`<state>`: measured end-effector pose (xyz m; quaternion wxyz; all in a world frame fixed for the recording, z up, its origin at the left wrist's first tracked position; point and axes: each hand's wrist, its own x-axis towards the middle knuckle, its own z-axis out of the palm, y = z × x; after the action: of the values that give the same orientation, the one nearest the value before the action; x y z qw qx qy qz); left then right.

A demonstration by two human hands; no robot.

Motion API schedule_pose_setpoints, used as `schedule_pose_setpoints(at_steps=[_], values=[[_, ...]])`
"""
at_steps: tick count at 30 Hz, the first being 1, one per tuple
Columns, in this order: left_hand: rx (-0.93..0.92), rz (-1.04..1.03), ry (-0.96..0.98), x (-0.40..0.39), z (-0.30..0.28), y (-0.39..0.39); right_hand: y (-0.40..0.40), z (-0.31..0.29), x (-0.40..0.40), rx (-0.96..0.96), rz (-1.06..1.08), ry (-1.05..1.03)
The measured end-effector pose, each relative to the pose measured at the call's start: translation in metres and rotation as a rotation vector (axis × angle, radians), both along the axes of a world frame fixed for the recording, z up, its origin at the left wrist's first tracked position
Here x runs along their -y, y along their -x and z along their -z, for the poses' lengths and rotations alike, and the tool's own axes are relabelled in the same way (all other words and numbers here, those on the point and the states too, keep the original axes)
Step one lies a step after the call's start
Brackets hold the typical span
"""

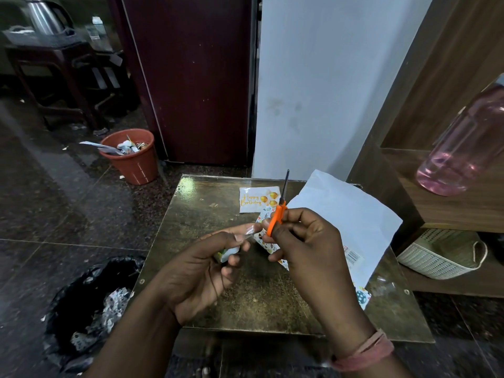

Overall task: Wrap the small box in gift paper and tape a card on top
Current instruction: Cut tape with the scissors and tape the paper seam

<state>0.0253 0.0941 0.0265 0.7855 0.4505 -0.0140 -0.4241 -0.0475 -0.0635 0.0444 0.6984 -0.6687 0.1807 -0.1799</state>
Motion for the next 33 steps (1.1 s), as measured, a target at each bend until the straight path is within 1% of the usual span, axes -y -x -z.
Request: schedule_pose_setpoints(at_steps=[11,17,19,20,23,25,28,33], values=[[-0.006,0.022,0.025,-0.001,0.004,-0.002,0.0,-0.003,0.001,-0.067,-0.02,-0.023],[-0.05,-0.046,0.06,-0.001,0.003,-0.004,0.0,-0.003,0.007,-0.083,0.017,0.021],[-0.065,-0.061,0.075,-0.002,0.003,-0.005,0.001,-0.004,0.012,-0.124,-0.039,0.037],[-0.07,-0.063,0.089,-0.003,0.003,-0.006,0.001,-0.004,0.014,-0.153,-0.088,0.009],[-0.085,-0.07,0.131,-0.005,0.002,-0.008,0.005,-0.005,0.018,-0.227,-0.264,-0.174],[-0.096,-0.084,0.155,-0.006,0.002,-0.01,0.008,-0.007,0.02,-0.271,-0.335,-0.237],[-0.099,-0.102,0.174,-0.006,0.002,-0.01,0.009,-0.006,0.02,-0.335,-0.401,-0.239],[-0.088,-0.135,0.139,-0.003,0.0,-0.009,0.012,-0.001,0.011,-0.417,-0.502,-0.252]])
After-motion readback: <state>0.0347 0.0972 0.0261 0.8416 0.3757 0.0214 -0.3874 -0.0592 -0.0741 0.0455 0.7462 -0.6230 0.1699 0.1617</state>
